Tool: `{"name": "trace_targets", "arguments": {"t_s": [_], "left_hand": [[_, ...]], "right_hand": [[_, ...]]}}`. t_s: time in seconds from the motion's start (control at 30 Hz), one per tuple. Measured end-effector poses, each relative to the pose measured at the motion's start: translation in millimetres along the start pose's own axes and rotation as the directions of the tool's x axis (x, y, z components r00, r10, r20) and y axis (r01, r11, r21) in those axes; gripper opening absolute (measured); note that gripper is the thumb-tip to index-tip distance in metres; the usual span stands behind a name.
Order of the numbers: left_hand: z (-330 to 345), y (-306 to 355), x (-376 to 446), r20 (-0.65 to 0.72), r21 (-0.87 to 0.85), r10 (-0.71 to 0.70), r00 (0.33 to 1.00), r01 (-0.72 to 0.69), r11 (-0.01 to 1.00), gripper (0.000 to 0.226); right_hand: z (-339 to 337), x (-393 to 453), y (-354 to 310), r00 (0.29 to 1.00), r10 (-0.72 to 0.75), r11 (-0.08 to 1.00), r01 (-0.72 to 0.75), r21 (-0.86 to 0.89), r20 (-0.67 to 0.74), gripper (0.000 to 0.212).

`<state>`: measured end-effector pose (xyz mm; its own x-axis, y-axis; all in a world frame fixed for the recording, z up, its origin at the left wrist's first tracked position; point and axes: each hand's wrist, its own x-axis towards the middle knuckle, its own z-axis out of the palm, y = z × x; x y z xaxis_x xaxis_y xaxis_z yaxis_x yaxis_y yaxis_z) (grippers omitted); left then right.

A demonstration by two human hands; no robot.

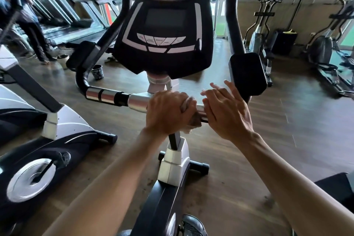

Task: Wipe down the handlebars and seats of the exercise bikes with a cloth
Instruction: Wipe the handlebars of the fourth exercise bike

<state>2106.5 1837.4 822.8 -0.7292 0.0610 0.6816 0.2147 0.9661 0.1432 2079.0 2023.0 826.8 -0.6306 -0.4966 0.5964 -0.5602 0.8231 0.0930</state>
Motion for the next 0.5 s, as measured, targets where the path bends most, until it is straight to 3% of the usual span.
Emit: {"name": "trace_targets", "arguments": {"t_s": [0.13, 0.2, 0.33, 0.5], "left_hand": [[-11, -4, 21, 0.217, 0.055, -0.052, 0.975, 0.041, 0.998, 0.053], [-9, -2, 18, 0.171, 0.062, -0.069, 0.983, 0.059, 0.996, 0.053], [6, -5, -7, -0.081, -0.014, -0.012, 0.997, 0.011, 1.000, 0.042], [9, -10, -8, -0.095, 0.021, 0.053, 0.994, -0.051, 0.998, 0.037]], "right_hand": [[1, -1, -2, 0.999, 0.026, 1.000, -0.026, 0.013, -0.021, 0.038], [0, -2, -1, 0.999, 0.035, 0.999, -0.034, 0.012, -0.031, 0.036], [0, 0, -1, 0.999, 0.052, 0.998, -0.052, 0.024, -0.007, 0.033], [-8, 2, 2, 0.996, 0.050, 0.994, -0.057, 0.091, 0.074, 0.040]]}}
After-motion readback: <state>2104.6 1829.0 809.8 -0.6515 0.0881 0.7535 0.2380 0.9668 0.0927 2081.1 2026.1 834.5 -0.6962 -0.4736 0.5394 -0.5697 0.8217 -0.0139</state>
